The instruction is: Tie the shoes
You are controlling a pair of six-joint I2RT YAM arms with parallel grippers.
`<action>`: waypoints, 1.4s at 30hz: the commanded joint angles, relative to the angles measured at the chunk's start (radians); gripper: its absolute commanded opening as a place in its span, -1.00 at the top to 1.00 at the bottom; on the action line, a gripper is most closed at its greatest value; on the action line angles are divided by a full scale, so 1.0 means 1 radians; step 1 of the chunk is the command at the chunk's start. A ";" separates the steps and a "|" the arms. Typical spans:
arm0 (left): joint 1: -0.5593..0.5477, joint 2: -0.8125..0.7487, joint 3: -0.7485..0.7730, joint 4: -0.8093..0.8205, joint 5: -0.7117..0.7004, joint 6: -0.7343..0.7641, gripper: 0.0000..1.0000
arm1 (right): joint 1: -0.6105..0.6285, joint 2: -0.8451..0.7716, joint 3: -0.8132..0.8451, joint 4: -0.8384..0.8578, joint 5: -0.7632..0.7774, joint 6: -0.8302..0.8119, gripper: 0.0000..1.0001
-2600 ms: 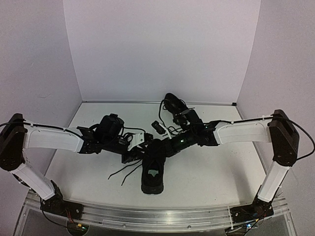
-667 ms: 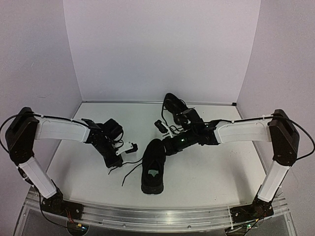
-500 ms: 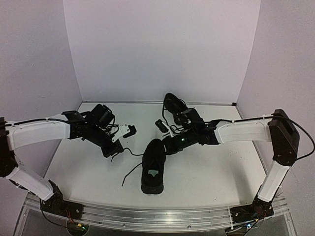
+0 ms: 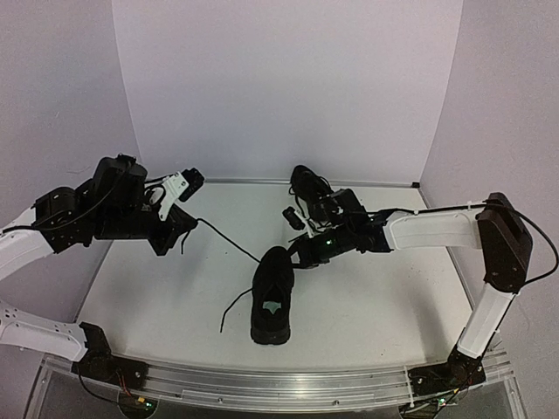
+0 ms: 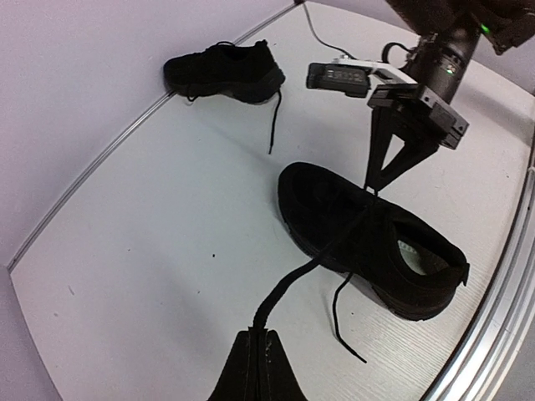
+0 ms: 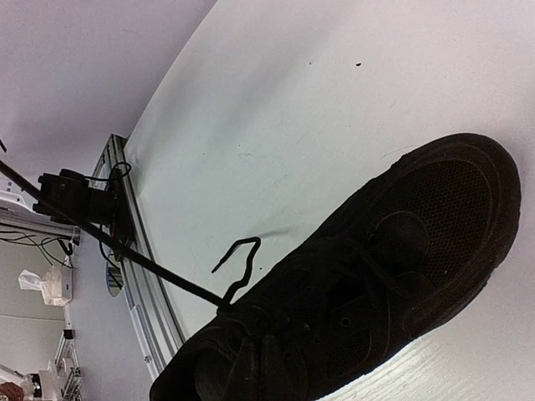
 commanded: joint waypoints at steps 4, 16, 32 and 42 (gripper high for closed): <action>-0.012 0.140 0.109 -0.260 -0.162 -0.149 1.00 | -0.002 -0.018 0.046 0.001 0.012 0.004 1.00; -0.154 0.097 0.102 -0.379 -0.006 -0.191 1.00 | -0.005 -0.008 0.054 -0.002 0.023 0.009 1.00; -0.463 0.449 0.366 -0.294 0.303 0.080 1.00 | -0.022 -0.016 0.067 -0.009 0.026 0.007 1.00; -0.462 0.830 0.625 -0.148 0.444 0.417 1.00 | -0.022 -0.007 0.083 -0.016 -0.056 -0.035 1.00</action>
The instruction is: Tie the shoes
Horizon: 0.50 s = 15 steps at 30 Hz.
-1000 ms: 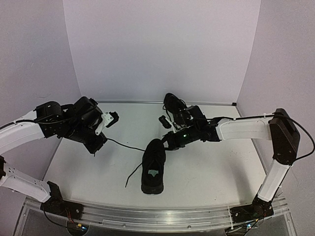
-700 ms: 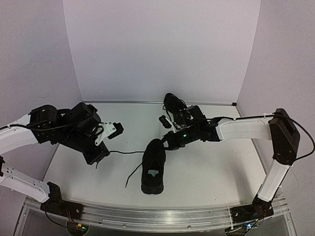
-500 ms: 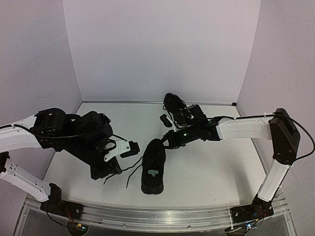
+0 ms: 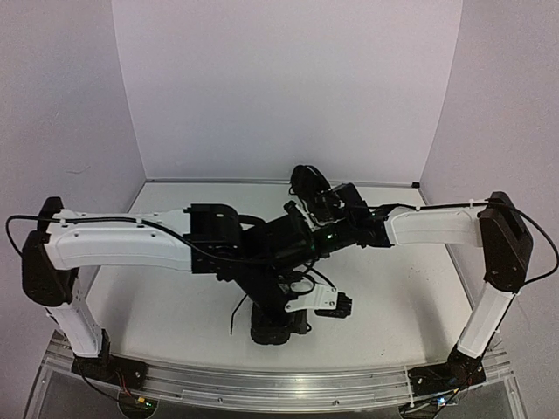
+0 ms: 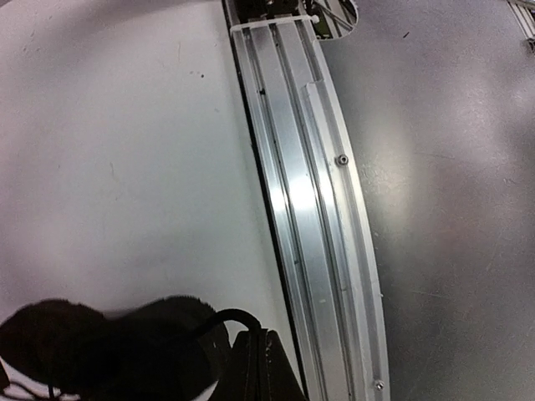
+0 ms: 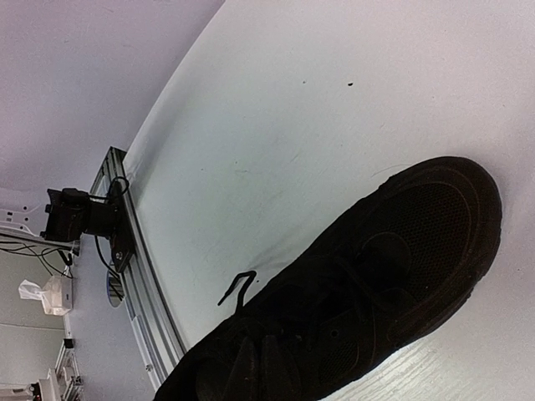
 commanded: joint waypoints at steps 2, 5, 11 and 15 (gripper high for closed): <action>-0.004 0.137 0.126 0.128 0.055 0.227 1.00 | -0.004 -0.005 0.056 -0.002 -0.075 -0.045 1.00; -0.001 0.176 0.117 0.226 0.024 0.292 0.99 | -0.004 0.000 0.065 -0.009 -0.094 -0.060 1.00; 0.028 0.271 0.148 0.284 0.033 0.377 1.00 | -0.004 0.011 0.079 -0.021 -0.123 -0.083 1.00; 0.062 0.277 0.093 0.356 0.045 0.389 0.90 | -0.004 0.014 0.082 -0.026 -0.130 -0.091 1.00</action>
